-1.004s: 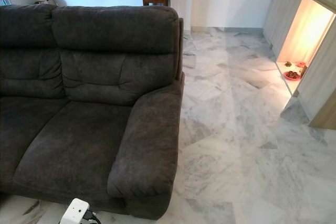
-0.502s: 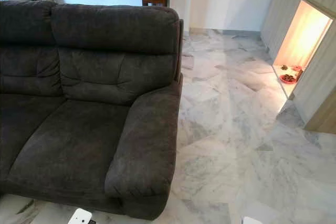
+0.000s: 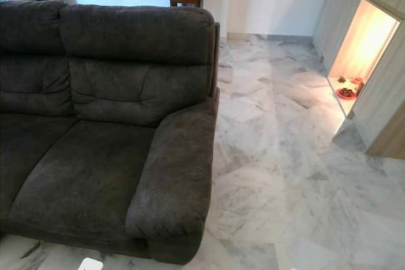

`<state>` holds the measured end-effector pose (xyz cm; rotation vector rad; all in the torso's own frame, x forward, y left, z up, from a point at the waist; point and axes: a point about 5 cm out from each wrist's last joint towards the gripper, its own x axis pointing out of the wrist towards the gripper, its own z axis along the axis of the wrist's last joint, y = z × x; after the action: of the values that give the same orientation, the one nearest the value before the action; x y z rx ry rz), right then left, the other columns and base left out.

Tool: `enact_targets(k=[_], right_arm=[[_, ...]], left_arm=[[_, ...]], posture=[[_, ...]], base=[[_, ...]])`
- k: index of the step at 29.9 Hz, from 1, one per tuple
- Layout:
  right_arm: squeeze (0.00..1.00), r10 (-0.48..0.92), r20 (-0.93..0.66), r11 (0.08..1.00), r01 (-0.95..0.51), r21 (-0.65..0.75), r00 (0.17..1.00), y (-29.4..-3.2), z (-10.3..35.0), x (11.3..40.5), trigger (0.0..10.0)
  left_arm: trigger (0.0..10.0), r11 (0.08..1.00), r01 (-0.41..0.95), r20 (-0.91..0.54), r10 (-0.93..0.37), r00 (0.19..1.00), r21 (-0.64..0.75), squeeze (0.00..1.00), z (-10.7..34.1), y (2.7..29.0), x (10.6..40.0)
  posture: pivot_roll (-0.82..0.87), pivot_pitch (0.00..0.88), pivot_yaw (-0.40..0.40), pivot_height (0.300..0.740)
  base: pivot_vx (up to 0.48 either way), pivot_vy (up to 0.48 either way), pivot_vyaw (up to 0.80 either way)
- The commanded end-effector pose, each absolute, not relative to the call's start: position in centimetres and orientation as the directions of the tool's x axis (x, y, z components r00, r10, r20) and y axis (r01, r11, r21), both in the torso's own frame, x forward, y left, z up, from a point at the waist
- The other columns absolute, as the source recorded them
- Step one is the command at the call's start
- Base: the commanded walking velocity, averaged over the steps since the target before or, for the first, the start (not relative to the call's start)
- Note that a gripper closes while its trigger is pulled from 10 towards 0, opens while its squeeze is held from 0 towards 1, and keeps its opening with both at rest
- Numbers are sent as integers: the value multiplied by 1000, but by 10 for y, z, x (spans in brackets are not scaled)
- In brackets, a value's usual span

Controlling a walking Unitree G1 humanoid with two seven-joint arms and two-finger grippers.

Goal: Move the pillow to the sofa from floor

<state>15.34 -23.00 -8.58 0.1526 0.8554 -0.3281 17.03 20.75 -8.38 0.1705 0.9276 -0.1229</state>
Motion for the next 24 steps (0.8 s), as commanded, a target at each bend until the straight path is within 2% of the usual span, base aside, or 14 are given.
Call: enact_targets(k=[1, 5, 11, 24], right_arm=[[0, -223, -764, 941, 338, -7, 605, -229, -87, 152, 10000], [0, -222, -764, 942, 335, -8, 606, -229, -87, 152, 10000], [0, -214, -767, 945, 328, -5, 605, -226, -86, 155, 10000], [0, -220, -775, 937, 348, 0, 593, -225, -87, 154, 10000]], left_arm=[[10000, 981, 169, -823, -21, 568, 92, 0, -87, 212, 163], [10000, 981, 169, -824, -20, 567, 93, 0, -87, 211, 163], [10000, 981, 172, -820, -23, 572, 92, 0, -85, 205, 170], [10000, 980, 175, -819, -23, 573, 96, 0, -84, 200, 177]], posture=[[-73, 36, 44, 740], [-70, 35, 48, 740], [-68, 30, 54, 740], [-66, 15, 62, 740]], base=[[0, 0, 0], [0, 0, 0], [0, 0, 777], [0, 320, 0]])
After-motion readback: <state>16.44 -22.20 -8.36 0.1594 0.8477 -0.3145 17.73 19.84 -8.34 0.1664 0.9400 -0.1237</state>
